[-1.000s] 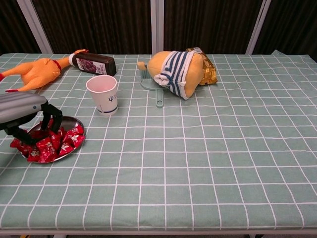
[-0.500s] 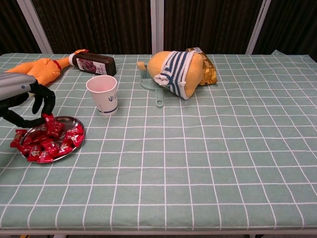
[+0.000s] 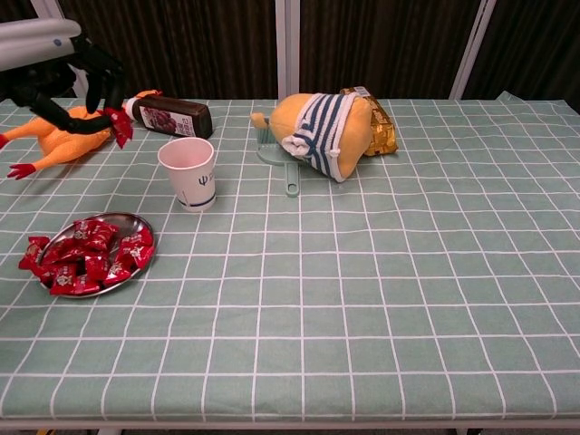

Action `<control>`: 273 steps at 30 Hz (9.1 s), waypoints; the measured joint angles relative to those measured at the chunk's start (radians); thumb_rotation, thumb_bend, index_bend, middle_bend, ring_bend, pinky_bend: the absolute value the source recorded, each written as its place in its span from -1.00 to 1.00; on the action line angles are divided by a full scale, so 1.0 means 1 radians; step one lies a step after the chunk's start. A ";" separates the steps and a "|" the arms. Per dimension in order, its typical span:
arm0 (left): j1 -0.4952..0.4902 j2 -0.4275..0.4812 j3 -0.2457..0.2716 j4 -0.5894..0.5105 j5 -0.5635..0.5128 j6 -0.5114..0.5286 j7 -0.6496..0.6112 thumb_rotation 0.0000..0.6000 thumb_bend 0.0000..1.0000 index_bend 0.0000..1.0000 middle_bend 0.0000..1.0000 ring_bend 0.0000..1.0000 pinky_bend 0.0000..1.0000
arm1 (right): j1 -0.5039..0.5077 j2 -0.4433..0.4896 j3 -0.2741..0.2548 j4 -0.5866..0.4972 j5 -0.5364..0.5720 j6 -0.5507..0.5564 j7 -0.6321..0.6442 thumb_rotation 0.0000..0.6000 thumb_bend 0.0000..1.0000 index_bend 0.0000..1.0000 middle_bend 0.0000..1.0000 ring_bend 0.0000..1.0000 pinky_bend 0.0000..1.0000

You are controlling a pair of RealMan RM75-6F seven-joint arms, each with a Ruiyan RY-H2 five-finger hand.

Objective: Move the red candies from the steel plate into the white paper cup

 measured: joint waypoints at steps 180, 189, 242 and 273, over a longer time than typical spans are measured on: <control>-0.138 -0.149 -0.118 0.068 -0.306 -0.257 0.331 1.00 -0.30 0.05 -0.39 -0.70 -0.33 | -0.001 -0.007 0.000 0.033 -0.003 0.011 0.040 1.00 -0.68 -0.84 -0.58 -0.89 -0.48; -0.162 -0.140 -0.115 0.035 -0.379 -0.273 0.372 1.00 -0.32 -0.46 -0.51 -0.70 -0.33 | 0.000 -0.009 0.000 0.042 -0.002 0.008 0.048 1.00 -0.68 -0.84 -0.58 -0.89 -0.48; 0.207 -0.136 0.145 -0.045 -0.214 0.014 0.462 1.00 -0.40 -0.04 -0.51 -0.70 -0.34 | 0.045 0.006 -0.057 0.048 -0.086 -0.040 0.066 1.00 -0.59 -0.84 -0.62 -1.00 -0.74; 0.205 -0.136 0.122 -0.049 -0.207 0.006 0.449 1.00 -0.19 0.26 -0.41 -0.70 -0.32 | 0.045 0.007 -0.058 0.065 -0.087 -0.026 0.096 1.00 -0.59 -0.83 -0.60 -1.00 -0.73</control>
